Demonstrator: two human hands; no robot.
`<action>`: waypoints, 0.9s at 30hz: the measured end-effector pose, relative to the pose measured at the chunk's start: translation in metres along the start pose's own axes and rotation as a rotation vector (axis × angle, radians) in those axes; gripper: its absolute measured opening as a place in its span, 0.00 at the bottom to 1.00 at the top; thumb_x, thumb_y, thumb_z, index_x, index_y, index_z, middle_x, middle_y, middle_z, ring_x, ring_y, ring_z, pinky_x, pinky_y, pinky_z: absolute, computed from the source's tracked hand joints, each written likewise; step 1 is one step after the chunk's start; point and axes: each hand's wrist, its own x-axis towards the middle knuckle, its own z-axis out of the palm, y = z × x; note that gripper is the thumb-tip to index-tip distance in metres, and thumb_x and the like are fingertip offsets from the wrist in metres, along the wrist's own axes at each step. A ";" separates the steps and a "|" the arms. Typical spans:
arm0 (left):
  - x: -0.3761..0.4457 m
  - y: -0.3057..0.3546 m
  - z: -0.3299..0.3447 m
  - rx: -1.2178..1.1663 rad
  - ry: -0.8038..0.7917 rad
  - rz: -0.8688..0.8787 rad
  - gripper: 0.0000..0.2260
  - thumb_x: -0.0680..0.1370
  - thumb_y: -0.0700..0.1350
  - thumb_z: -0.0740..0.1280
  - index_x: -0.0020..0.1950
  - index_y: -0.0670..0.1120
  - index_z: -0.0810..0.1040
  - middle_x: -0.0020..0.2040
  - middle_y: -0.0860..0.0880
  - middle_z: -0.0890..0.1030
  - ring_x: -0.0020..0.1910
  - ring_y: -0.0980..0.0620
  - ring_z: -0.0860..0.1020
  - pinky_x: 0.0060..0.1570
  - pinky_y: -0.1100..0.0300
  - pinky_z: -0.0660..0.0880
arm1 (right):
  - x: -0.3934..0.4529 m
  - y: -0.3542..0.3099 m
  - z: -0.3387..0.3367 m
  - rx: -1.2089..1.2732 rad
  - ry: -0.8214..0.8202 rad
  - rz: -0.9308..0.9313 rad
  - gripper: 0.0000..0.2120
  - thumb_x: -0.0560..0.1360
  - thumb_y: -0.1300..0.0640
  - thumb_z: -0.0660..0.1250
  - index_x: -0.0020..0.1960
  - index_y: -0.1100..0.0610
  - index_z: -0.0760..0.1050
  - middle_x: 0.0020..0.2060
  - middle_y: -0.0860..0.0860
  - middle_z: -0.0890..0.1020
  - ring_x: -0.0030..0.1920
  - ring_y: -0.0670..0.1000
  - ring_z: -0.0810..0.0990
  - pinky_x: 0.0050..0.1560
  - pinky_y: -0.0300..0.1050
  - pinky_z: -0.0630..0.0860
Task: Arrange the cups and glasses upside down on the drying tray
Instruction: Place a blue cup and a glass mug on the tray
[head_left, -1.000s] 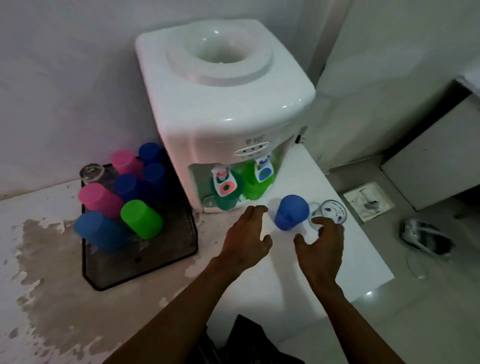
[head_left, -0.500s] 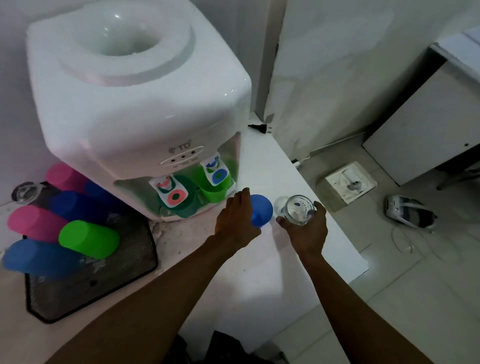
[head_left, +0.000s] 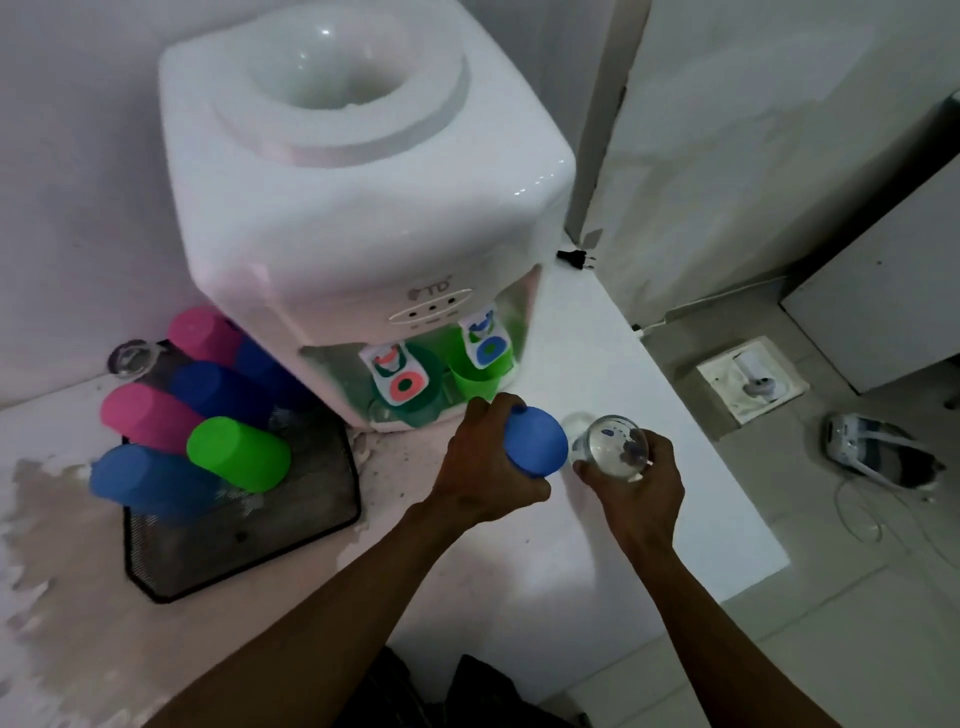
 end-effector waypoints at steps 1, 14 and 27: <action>-0.007 -0.005 -0.006 -0.025 0.008 -0.012 0.36 0.56 0.51 0.77 0.61 0.53 0.68 0.55 0.52 0.70 0.52 0.51 0.73 0.46 0.56 0.77 | -0.009 -0.002 0.003 0.018 -0.040 -0.007 0.34 0.58 0.59 0.83 0.60 0.55 0.72 0.52 0.49 0.79 0.51 0.50 0.78 0.51 0.43 0.77; -0.097 -0.101 -0.109 -0.227 0.254 -0.411 0.23 0.69 0.53 0.75 0.58 0.45 0.72 0.51 0.49 0.76 0.48 0.51 0.75 0.38 0.65 0.69 | -0.103 -0.030 0.090 0.138 -0.531 -0.007 0.29 0.54 0.64 0.80 0.54 0.54 0.78 0.48 0.48 0.83 0.47 0.48 0.83 0.46 0.37 0.79; -0.144 -0.191 -0.218 0.135 0.205 -0.745 0.43 0.55 0.58 0.74 0.64 0.40 0.66 0.53 0.42 0.77 0.48 0.42 0.75 0.40 0.54 0.72 | -0.137 -0.054 0.149 0.067 -0.584 -0.030 0.26 0.60 0.65 0.80 0.56 0.59 0.76 0.47 0.52 0.81 0.48 0.52 0.80 0.39 0.31 0.77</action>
